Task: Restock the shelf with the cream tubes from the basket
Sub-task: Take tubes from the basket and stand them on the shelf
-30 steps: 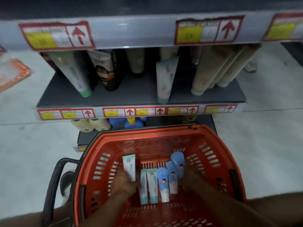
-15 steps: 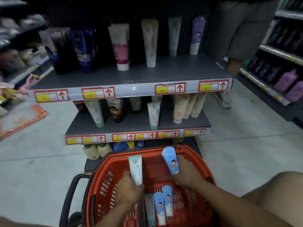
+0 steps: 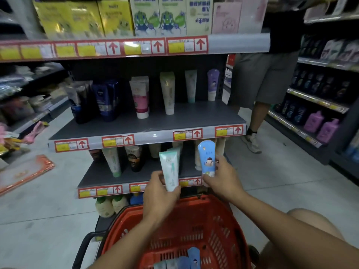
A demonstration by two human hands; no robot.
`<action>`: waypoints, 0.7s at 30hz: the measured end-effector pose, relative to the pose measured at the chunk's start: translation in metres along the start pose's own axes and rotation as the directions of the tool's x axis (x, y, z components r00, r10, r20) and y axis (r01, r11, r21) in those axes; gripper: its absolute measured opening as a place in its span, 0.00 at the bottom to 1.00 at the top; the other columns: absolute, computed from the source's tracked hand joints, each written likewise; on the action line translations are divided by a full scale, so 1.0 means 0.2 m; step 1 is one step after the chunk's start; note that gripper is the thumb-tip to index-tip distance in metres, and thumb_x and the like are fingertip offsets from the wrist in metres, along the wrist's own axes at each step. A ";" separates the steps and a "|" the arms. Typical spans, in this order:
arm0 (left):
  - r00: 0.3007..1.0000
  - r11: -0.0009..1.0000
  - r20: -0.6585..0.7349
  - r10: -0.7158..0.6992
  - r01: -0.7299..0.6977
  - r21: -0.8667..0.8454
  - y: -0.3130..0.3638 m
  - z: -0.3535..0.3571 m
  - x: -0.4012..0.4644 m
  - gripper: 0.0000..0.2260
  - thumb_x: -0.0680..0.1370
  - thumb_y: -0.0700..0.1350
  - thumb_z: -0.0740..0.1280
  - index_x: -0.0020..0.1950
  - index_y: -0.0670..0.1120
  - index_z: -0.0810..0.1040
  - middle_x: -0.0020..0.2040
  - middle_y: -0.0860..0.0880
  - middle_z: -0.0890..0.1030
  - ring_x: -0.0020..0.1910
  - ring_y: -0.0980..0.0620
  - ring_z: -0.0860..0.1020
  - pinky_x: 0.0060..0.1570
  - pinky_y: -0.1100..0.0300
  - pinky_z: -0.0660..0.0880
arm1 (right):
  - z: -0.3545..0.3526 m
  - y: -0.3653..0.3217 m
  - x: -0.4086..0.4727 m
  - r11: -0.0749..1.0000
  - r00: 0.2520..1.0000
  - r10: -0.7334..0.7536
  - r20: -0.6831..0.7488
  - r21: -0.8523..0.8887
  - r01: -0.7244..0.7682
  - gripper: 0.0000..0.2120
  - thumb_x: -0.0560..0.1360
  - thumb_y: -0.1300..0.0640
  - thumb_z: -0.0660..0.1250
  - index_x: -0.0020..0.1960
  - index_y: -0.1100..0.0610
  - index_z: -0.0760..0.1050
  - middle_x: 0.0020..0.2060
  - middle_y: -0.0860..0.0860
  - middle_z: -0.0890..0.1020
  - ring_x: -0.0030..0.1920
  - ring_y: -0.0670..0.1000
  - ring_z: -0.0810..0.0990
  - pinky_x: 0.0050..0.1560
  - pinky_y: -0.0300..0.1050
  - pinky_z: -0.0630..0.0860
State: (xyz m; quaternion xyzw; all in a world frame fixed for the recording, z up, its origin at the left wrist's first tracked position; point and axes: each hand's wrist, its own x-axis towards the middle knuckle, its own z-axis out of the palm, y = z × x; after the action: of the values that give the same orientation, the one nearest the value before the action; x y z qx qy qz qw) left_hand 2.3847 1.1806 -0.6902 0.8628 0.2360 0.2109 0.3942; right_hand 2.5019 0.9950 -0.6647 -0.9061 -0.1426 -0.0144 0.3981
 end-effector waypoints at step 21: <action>0.945 0.948 -0.168 0.280 -0.300 -0.110 0.76 -0.06 0.55 0.27 0.71 0.53 0.81 0.64 0.54 0.71 0.56 0.56 0.82 0.53 0.58 0.82 0.44 0.69 0.76 | -0.47 -0.20 0.58 0.978 0.922 -0.105 -0.374 0.128 0.163 0.26 0.70 0.50 0.79 0.61 0.46 0.68 0.52 0.44 0.80 0.49 0.47 0.83 0.47 0.52 0.84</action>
State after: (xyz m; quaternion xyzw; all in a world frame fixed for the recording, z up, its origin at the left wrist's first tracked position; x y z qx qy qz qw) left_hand 2.5035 1.1632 -0.5453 0.8414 0.1207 0.3464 0.3968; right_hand 2.6108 0.9812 -0.5555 -0.8417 -0.1285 -0.1984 0.4854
